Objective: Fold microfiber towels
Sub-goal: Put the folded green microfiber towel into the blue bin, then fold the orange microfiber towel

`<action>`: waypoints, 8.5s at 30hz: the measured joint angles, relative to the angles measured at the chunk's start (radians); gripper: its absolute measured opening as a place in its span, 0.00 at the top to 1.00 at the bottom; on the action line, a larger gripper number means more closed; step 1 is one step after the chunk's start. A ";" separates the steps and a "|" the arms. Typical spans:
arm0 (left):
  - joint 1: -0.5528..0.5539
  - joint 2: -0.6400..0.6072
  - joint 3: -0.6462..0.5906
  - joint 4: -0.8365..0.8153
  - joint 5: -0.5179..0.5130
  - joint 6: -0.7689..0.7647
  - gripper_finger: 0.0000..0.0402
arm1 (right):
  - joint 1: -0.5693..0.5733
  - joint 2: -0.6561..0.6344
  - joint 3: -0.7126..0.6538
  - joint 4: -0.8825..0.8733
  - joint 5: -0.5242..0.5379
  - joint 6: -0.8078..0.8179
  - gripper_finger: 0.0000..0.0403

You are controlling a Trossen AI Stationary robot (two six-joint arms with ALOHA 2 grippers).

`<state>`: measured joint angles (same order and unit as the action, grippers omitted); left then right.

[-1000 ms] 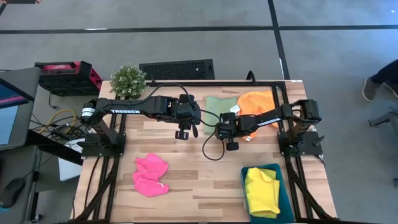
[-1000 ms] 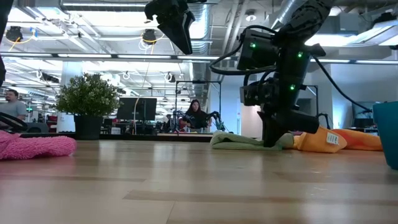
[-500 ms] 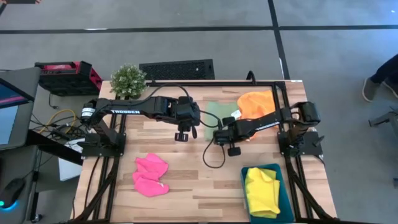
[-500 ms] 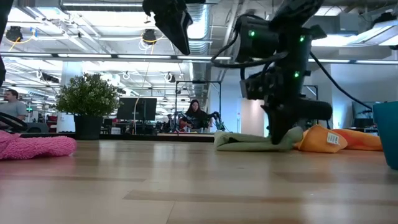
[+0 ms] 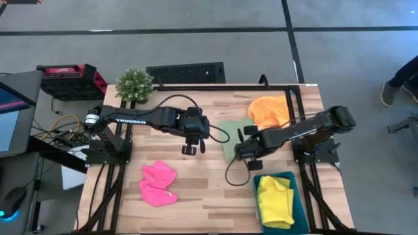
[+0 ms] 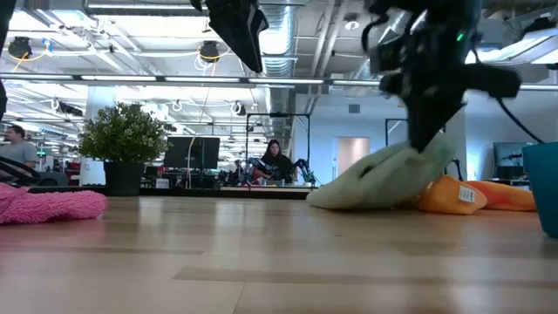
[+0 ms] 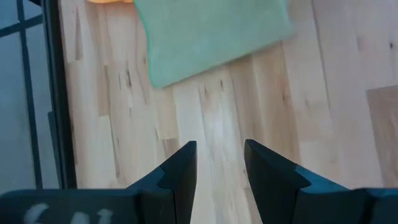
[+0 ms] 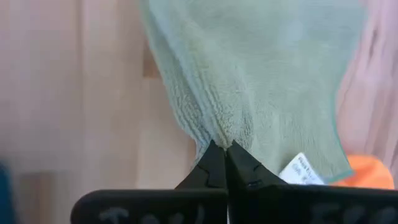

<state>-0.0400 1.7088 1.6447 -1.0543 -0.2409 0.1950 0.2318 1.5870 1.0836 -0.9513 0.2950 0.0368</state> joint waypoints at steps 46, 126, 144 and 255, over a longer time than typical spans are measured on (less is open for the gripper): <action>-0.031 0.000 0.000 0.067 -0.034 -0.050 0.68 | 0.801 -0.082 -0.045 0.155 -0.343 0.951 0.97; -0.016 0.000 0.000 0.097 0.260 -0.019 0.68 | 0.573 -0.323 -0.043 -0.381 0.069 1.156 0.64; -0.016 0.000 0.000 0.059 0.260 0.003 0.68 | 0.134 -0.061 -0.043 -0.456 -0.140 0.964 0.66; -0.017 0.000 0.000 -0.010 0.256 -0.019 0.68 | -0.005 0.185 0.016 -0.499 -0.282 0.400 0.63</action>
<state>-0.0566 1.7084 1.6444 -1.0641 0.0146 0.1757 0.2272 1.7718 1.0994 -1.4508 0.0132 0.4366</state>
